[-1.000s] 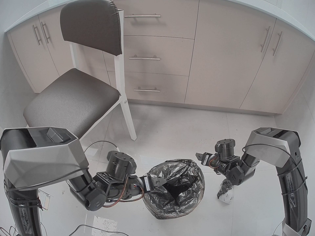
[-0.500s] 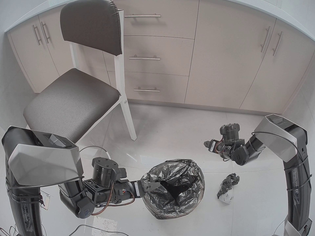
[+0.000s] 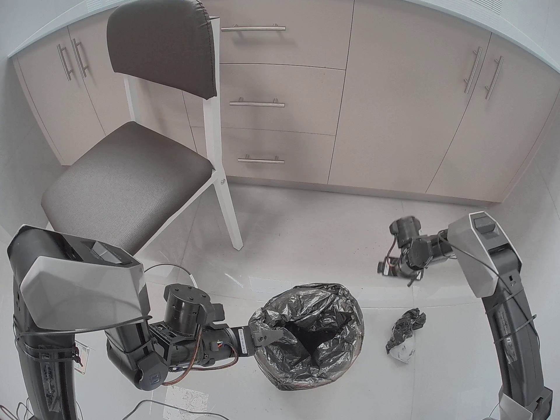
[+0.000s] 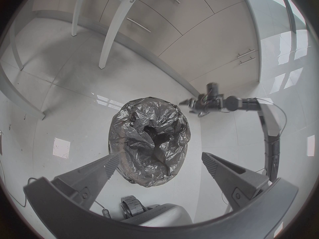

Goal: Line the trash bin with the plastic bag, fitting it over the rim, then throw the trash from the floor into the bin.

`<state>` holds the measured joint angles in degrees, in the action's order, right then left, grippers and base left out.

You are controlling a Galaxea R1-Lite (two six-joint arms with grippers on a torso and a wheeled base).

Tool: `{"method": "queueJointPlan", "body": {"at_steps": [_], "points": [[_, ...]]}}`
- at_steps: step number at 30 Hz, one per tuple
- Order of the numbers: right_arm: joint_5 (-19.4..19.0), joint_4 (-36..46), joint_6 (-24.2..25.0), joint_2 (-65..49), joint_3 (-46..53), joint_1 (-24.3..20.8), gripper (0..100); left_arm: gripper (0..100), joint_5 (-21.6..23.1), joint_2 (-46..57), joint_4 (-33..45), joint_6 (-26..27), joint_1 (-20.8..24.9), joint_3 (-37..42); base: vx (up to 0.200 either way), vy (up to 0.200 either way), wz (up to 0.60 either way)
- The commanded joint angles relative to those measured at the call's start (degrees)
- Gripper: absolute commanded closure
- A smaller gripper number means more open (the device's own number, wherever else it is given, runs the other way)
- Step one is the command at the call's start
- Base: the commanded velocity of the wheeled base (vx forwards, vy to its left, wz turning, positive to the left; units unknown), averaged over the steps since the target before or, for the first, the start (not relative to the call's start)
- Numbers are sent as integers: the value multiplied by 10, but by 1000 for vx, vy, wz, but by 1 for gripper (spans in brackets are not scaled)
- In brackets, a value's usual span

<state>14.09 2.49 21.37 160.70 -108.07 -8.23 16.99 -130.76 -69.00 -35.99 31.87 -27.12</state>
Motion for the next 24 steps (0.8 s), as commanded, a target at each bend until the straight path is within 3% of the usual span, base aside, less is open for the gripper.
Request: {"method": "queueJointPlan", "body": {"at_steps": [1,5,20,24], "points": [[8,142,-23,169,-65,24,0,0,1,-6,0,3,0,1,0,0,0],[5,202,-25,169,-65,25,0,0,1,-6,0,4,1,1,0,0,0],[3,189,-26,169,-65,52,0,0,0,-7,-1,4,1,1,0,0,0],[3,153,-26,169,-65,52,0,0,0,-7,-1,5,1,1,0,0,0]]}}
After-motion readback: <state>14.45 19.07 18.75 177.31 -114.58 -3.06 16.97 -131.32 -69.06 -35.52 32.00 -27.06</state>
